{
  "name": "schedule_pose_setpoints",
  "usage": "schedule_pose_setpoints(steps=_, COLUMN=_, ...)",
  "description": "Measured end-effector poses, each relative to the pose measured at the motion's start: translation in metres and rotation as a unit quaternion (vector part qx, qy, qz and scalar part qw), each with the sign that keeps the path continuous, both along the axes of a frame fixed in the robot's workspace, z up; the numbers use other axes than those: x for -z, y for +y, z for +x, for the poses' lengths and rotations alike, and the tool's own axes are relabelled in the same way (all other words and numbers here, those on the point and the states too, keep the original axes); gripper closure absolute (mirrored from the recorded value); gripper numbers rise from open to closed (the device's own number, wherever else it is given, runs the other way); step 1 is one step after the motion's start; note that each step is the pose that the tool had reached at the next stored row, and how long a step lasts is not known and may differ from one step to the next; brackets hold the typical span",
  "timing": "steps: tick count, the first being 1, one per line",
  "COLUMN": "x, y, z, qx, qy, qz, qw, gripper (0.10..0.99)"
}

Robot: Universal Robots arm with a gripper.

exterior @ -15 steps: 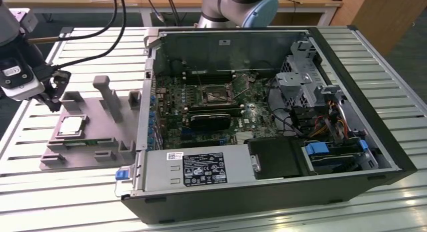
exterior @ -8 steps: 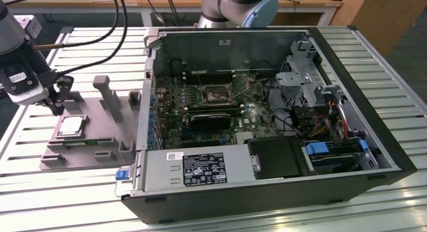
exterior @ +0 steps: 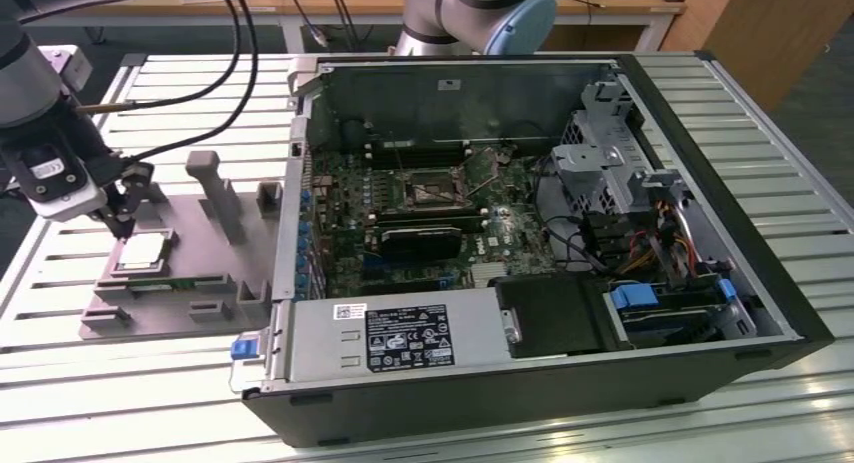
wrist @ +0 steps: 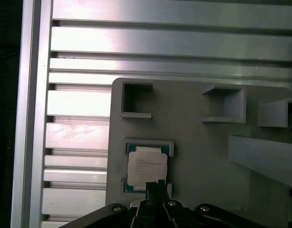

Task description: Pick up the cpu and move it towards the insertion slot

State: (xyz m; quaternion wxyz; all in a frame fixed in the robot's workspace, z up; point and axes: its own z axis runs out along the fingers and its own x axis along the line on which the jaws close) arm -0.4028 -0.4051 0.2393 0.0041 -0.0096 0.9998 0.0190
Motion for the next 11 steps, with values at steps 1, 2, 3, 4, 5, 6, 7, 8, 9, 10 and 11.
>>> schedule_pose_setpoints(steps=1, x=0.0019, y=0.0, z=0.0, qx=0.0, qy=0.0, qz=0.0, qw=1.0, gripper=0.984)
schedule_pose_setpoints(steps=2, x=0.0037, y=0.0, z=0.0, qx=0.0, qy=0.0, qz=0.0, qw=1.0, gripper=0.984)
schedule_pose_setpoints(steps=3, x=0.0055, y=0.0, z=0.0, qx=0.0, qy=0.0, qz=0.0, qw=1.0, gripper=0.984)
schedule_pose_setpoints(steps=4, x=0.0073, y=0.0, z=0.0, qx=0.0, qy=0.0, qz=0.0001, qw=1.0, gripper=0.984)
schedule_pose_setpoints(steps=5, x=0.0091, y=0.0, z=0.0, qx=0.0, qy=0.0, qz=0.0001, qw=1.0, gripper=0.984)
schedule_pose_setpoints(steps=6, x=0.0109, y=0.0, z=0.0, qx=0.0, qy=0.0, qz=0.0001, qw=1.0, gripper=0.984)
schedule_pose_setpoints(steps=7, x=0.0127, y=0.0, z=0.0, qx=0.0, qy=0.0, qz=0.0, qw=1.0, gripper=0.984)
schedule_pose_setpoints(steps=8, x=0.0146, y=0.0, z=0.0, qx=0.0, qy=0.0, qz=0.0, qw=1.0, gripper=0.984)
schedule_pose_setpoints(steps=9, x=0.0164, y=0.0, z=0.0, qx=0.0, qy=0.0, qz=0.0, qw=1.0, gripper=0.984)
schedule_pose_setpoints(steps=10, x=0.0182, y=0.0, z=0.0, qx=0.0, qy=0.0, qz=0.0, qw=1.0, gripper=0.984)
schedule_pose_setpoints(steps=11, x=0.0201, y=0.0, z=0.0, qx=0.0, qy=0.0001, qz=0.0, qw=1.0, gripper=0.984)
